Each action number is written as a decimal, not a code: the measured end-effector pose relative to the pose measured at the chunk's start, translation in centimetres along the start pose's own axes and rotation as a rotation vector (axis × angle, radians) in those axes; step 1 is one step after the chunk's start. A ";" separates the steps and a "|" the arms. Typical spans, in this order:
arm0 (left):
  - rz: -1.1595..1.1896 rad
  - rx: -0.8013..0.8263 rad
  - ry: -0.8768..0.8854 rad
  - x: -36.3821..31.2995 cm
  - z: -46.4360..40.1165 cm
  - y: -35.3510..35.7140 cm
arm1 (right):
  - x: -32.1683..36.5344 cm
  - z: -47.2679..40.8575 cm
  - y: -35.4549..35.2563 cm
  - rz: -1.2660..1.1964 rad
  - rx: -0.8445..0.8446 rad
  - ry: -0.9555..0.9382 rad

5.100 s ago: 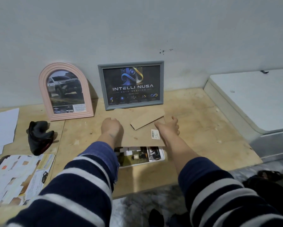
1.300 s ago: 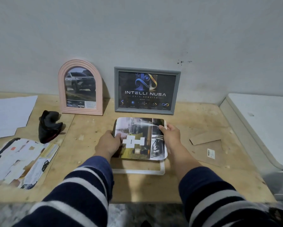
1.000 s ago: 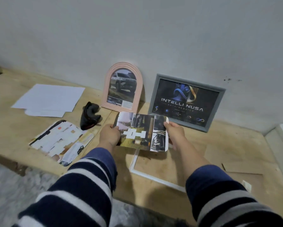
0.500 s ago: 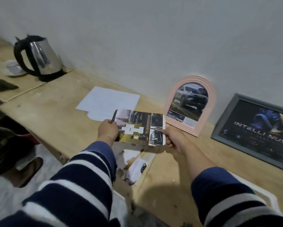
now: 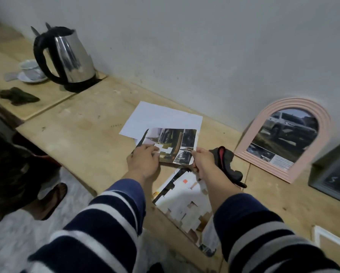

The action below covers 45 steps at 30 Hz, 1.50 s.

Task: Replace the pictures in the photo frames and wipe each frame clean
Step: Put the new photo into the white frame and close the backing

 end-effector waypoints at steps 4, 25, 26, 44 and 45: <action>-0.022 0.067 0.079 -1.0 -0.5 1.3 | 1.2 -0.6 2.1 -0.004 -0.010 0.015; -0.116 0.242 0.114 -5.8 1.4 5.1 | -2.1 5.1 -3.3 0.515 -0.012 -0.509; -0.118 0.268 0.115 -6.2 1.8 5.7 | -2.7 5.6 -3.9 0.585 -0.043 -0.561; 0.518 0.163 0.076 -7.0 5.0 5.8 | -8.1 8.5 -6.1 0.981 -0.272 -0.702; 0.542 0.161 0.067 -7.1 5.2 5.8 | -8.3 8.4 -6.6 0.947 -0.266 -0.660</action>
Point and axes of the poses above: each hand's wrist, its own z-axis away from the middle knuckle, its own y-axis out of the palm, x = y × z, the point moved 9 cm from there along -z, towards the middle knuckle, and after that the axes turned 7 degrees about y, right-handed, at the moved point
